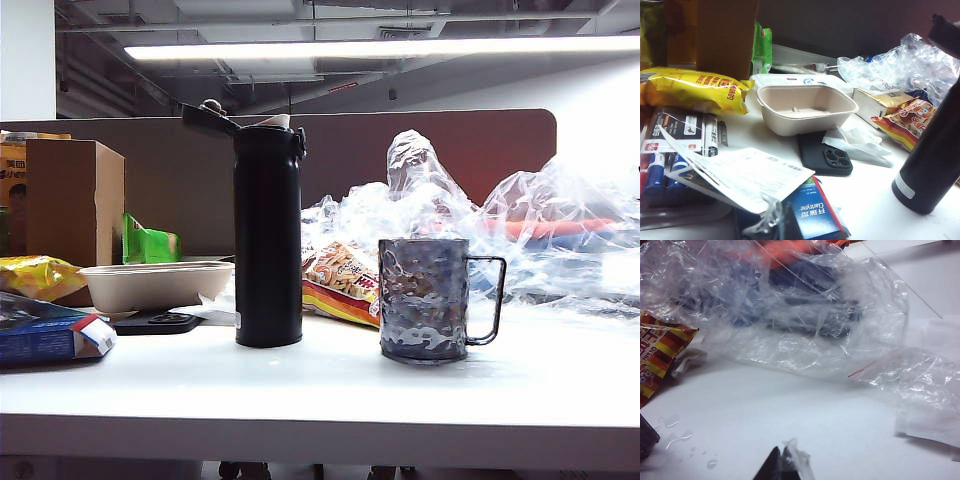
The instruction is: Pick up the black thermos, pour some water into the cup, then place the black thermos back on the table.
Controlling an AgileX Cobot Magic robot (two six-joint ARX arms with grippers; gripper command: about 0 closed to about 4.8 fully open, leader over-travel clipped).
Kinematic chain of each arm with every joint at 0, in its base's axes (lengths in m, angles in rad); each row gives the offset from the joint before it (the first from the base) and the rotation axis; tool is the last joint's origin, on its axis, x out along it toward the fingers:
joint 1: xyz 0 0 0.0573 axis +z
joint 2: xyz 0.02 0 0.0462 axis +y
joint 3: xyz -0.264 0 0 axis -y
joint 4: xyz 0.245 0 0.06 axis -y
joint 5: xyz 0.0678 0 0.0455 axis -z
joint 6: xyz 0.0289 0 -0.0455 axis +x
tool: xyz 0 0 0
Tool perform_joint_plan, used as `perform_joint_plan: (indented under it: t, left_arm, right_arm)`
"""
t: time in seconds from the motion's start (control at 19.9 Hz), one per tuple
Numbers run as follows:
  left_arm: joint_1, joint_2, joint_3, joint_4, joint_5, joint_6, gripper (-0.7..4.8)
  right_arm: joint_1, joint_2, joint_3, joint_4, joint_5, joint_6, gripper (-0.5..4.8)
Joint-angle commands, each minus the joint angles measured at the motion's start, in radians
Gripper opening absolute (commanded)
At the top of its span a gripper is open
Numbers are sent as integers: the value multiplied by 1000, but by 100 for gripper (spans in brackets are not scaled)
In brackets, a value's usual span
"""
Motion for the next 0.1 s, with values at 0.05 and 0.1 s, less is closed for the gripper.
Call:
perform_joint_plan:
  t: [0.05, 0.1]
  left_arm:
    - [2, 0, 1, 9, 0, 2, -5]
    - [2, 0, 1, 9, 0, 2, -5]
  right_arm:
    - [-1, -1, -5, 6, -1, 3, 3]
    - [-1, -1, -5, 6, -1, 3, 3]
